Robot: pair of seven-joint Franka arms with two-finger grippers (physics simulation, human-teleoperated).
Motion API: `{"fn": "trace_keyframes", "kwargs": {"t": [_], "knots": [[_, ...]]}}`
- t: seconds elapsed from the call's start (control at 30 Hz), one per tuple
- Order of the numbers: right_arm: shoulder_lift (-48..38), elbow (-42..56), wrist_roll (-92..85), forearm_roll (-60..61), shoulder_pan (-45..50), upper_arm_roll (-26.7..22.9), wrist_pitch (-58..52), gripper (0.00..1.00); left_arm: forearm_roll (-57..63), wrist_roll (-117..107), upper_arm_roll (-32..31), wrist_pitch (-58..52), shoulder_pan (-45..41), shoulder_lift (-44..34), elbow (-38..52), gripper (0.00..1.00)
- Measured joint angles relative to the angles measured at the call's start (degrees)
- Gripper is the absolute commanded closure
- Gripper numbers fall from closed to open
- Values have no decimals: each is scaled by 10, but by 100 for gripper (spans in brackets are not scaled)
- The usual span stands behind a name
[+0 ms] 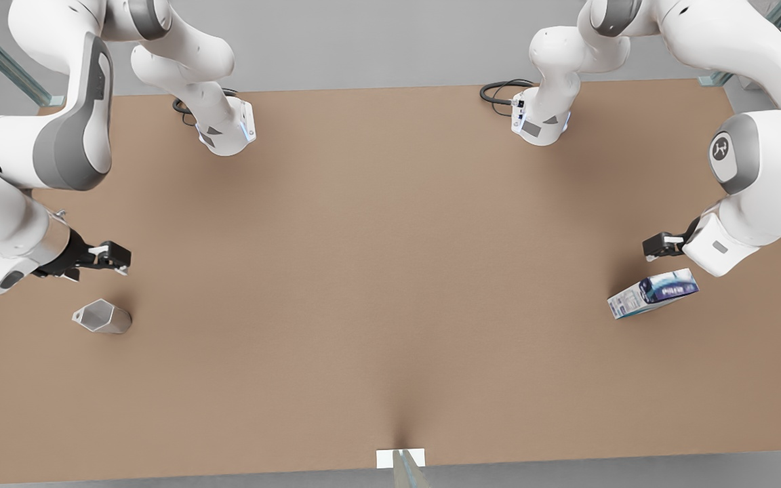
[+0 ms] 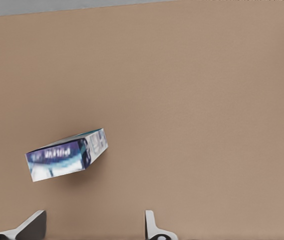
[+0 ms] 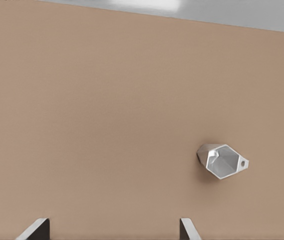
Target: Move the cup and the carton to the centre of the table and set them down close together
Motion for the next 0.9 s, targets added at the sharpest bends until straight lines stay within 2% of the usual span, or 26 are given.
{"fn": "trace_keyframes", "kwargs": {"t": [0.1,0.2,0.37,0.47,0.53,0.6,0.83,0.9], "knots": [[5,-3,4,-2,0,0,-3,0,1,3,0,-1,0,1,-1,0],[-11,-108,0,-1,-14,-4,52,0,1,2,0,-2,0,2,-6,0],[-21,-250,-2,-2,-36,-78,164,0,2,2,0,-2,0,15,-7,0],[-8,-323,4,-1,-36,-85,236,0,2,2,0,-2,0,16,-6,0],[19,-327,-2,-1,-53,-85,253,0,2,2,0,-1,1,20,-6,0],[34,-363,-1,0,-61,-83,329,0,2,2,0,-1,1,20,-6,0],[63,-392,-1,8,-87,-84,374,0,2,2,1,-1,1,25,-6,0],[68,-402,-21,8,-88,-85,462,0,2,3,1,-1,1,25,-6,0]]}}
